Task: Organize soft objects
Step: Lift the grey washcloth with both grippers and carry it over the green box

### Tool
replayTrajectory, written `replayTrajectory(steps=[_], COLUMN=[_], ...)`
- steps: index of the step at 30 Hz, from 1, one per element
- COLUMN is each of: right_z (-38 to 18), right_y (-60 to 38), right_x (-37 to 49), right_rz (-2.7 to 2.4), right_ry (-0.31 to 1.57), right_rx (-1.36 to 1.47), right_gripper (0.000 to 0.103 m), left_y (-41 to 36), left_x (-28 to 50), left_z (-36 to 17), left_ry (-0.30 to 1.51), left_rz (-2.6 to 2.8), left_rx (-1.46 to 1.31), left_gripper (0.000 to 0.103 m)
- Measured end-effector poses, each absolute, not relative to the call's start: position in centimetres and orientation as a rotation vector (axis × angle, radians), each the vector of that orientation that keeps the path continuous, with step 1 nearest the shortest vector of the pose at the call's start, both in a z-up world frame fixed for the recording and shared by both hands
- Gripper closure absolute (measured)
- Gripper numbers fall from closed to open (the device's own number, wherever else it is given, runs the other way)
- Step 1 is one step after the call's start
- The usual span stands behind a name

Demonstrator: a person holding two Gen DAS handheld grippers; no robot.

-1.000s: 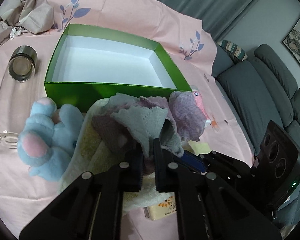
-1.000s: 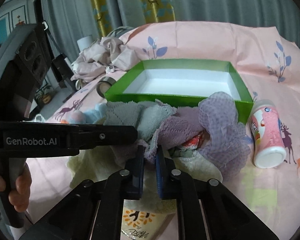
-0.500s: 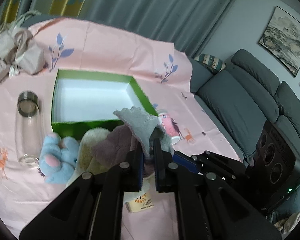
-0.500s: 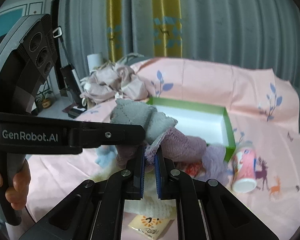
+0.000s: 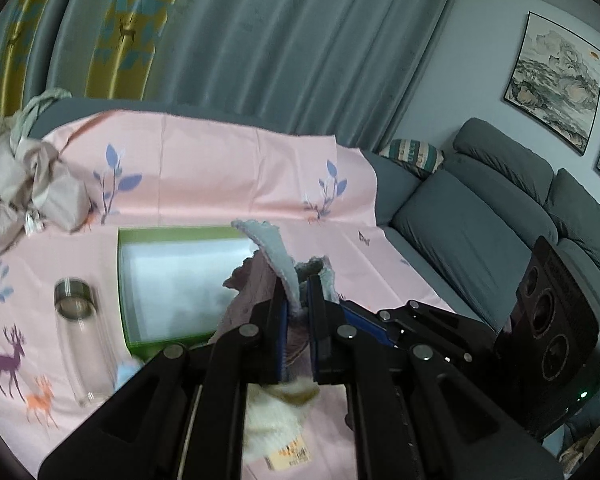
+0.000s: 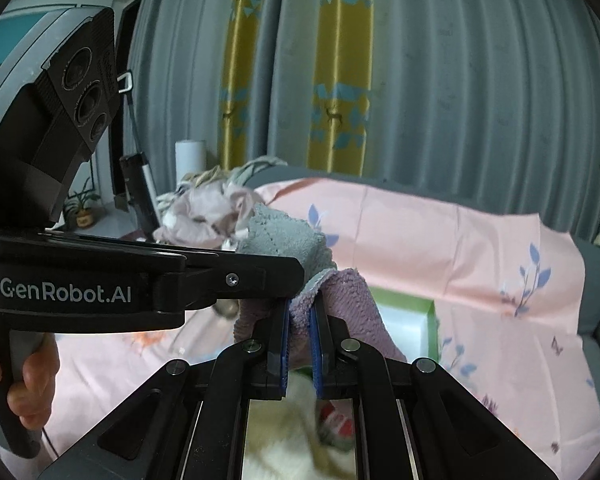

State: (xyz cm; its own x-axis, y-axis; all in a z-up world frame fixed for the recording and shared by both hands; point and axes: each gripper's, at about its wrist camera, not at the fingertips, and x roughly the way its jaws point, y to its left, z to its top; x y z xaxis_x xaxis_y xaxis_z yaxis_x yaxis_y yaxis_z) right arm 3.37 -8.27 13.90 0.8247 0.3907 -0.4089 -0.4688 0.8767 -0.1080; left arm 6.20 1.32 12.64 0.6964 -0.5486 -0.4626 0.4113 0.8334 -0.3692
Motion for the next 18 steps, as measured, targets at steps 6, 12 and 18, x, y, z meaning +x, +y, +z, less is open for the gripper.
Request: replayTrajectory(steps=[6,12,18], right_z=[14.6,13.3,8.9], right_y=[-7.8,-8.2,-7.7], right_x=[6.8,11.8,16.5], right_rz=[0.452,0.485,0.46], right_ry=[0.356,0.395,0.524], right_rx=[-0.22,-0.168,-0.165], right_gripper=[0.093,0.093,0.093], left_y=[1.6,1.7,1.4], left_x=[9.9,14.7,19.3], left_z=[13.4,11.5,6.7], left_ry=[0.574,0.62,0.733], left_rz=[-0.511,-0.469,-0.4], left_rx=[-0.237,-0.24,-0.229], left_gripper=[0.096,0.096,0.095])
